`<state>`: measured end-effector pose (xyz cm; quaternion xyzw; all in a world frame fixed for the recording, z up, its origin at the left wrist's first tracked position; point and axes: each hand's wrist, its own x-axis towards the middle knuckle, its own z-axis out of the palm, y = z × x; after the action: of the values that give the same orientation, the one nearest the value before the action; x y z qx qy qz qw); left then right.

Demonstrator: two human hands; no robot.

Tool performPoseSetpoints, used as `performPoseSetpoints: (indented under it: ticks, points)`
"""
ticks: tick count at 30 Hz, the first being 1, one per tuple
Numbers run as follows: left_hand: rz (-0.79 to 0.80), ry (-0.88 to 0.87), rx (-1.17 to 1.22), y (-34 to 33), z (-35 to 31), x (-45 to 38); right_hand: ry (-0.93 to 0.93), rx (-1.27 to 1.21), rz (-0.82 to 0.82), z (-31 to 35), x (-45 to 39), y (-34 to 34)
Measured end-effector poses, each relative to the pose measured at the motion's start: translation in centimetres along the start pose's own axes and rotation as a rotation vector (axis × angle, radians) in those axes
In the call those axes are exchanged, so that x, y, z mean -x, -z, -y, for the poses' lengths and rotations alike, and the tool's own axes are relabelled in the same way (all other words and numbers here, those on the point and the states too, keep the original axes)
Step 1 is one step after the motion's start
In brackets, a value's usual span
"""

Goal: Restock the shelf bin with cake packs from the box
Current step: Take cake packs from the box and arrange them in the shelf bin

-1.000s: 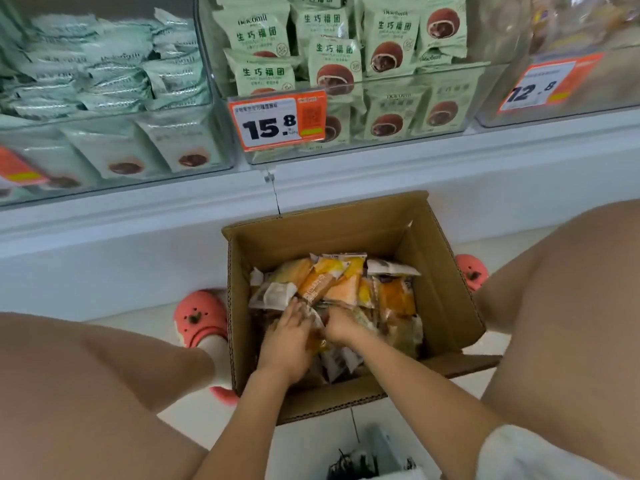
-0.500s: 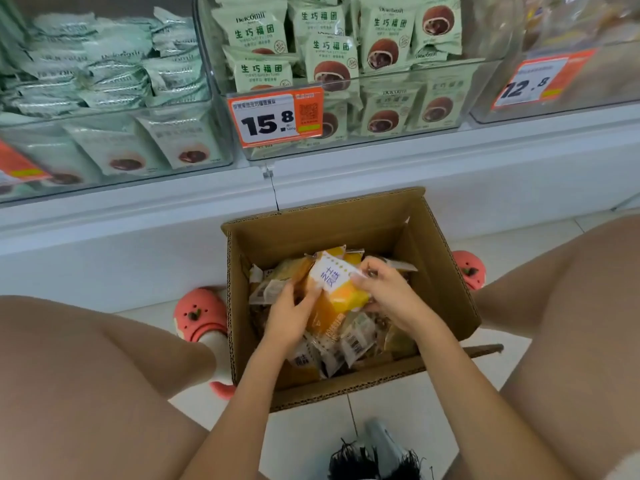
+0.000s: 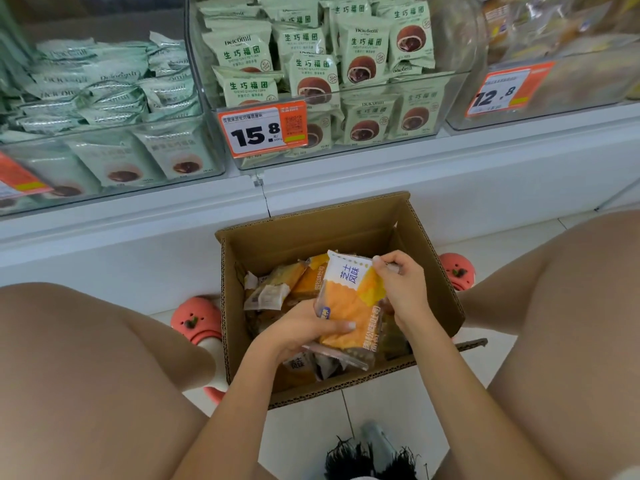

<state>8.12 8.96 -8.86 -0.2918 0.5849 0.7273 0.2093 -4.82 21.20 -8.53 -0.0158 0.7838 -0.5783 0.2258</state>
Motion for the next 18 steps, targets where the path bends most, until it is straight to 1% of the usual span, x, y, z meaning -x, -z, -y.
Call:
performPoseSetpoints:
  ticks: [2, 4, 6, 8, 10, 12, 15, 18]
  points:
    - [-0.005, -0.015, -0.027, -0.2, -0.1, 0.0, -0.062, -0.042, -0.052, -0.2, 0.2, 0.2]
    - [-0.012, -0.019, -0.067, -0.2, -0.4, 0.2, -0.061, -0.055, -0.011, 0.0, 0.1, 0.5]
    - [-0.022, -0.024, -0.135, 0.0, -0.6, 0.6, 0.003, 0.053, 0.123, 0.7, -0.4, 0.8]
    - [-0.01, -0.025, -0.18, 0.2, -0.9, 1.0, 0.072, 0.233, 0.271, 1.8, -0.8, 1.0]
    - [0.011, -0.014, -0.171, 0.2, -1.0, 1.2, 0.128, 0.339, 0.361, 2.3, -1.1, 1.0]
    - [0.01, -0.015, -0.177, 0.1, -1.1, 1.4, 0.179, 0.363, 0.347, 2.4, -1.1, 0.8]
    - [0.004, -0.032, -0.174, 0.2, -1.2, 1.5, 0.222, 0.337, 0.2, 1.9, -0.8, 0.4]
    - [-0.077, -0.071, -0.12, 0.9, -1.4, 1.7, 0.248, 0.286, 0.099, 2.0, -0.4, 0.3]
